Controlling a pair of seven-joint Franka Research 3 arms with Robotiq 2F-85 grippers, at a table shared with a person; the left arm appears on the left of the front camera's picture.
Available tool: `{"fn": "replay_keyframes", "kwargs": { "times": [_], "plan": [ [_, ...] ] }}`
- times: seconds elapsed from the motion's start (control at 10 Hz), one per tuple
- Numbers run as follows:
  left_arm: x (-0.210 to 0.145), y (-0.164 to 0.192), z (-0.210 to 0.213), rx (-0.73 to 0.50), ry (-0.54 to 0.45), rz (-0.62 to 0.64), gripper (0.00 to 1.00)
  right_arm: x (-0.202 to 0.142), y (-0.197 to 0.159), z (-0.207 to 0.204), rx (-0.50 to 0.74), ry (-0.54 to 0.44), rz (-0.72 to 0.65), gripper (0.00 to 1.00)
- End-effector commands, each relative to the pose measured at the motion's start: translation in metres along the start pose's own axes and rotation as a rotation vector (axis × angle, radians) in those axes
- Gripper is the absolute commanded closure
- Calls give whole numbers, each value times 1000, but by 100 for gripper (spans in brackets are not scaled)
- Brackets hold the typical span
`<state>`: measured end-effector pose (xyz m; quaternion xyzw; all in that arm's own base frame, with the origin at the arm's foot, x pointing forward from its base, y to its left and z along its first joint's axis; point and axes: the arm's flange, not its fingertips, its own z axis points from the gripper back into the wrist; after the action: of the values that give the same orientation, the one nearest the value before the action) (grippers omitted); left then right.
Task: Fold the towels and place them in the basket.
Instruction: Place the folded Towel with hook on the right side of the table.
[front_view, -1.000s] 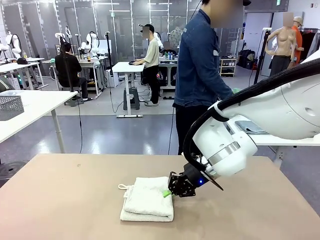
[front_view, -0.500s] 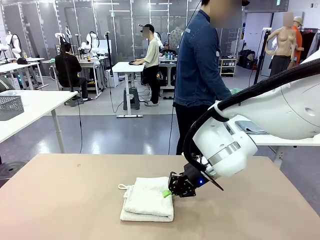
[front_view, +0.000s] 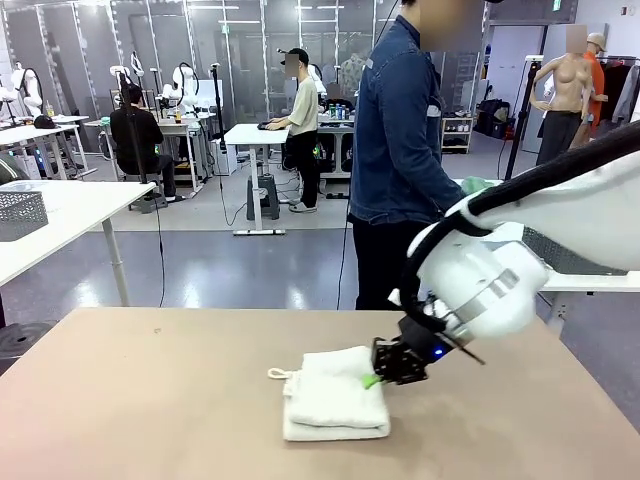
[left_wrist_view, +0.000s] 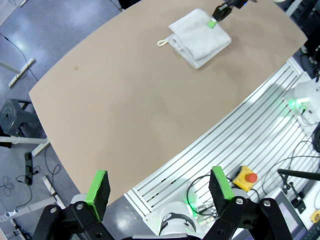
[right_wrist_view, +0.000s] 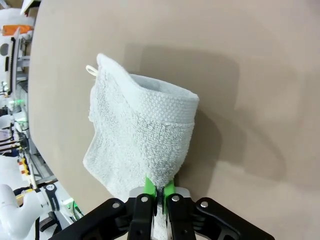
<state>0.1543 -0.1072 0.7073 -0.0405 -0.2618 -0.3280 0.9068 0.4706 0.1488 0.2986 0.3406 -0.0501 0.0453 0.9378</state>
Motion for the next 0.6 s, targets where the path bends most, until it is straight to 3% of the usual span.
{"fn": "replay_keyframes", "kwargs": {
  "times": [0.0,0.2,0.5],
  "plan": [
    [2,0,0,1,-6,-7,0,-3,-22,54,-50,0,-17,93],
    [2,0,0,1,-6,-7,0,-8,-68,104,-113,39,-19,93],
    [2,0,0,1,-6,-7,0,-9,-118,163,-258,-10,-1,93]
  ]
}}
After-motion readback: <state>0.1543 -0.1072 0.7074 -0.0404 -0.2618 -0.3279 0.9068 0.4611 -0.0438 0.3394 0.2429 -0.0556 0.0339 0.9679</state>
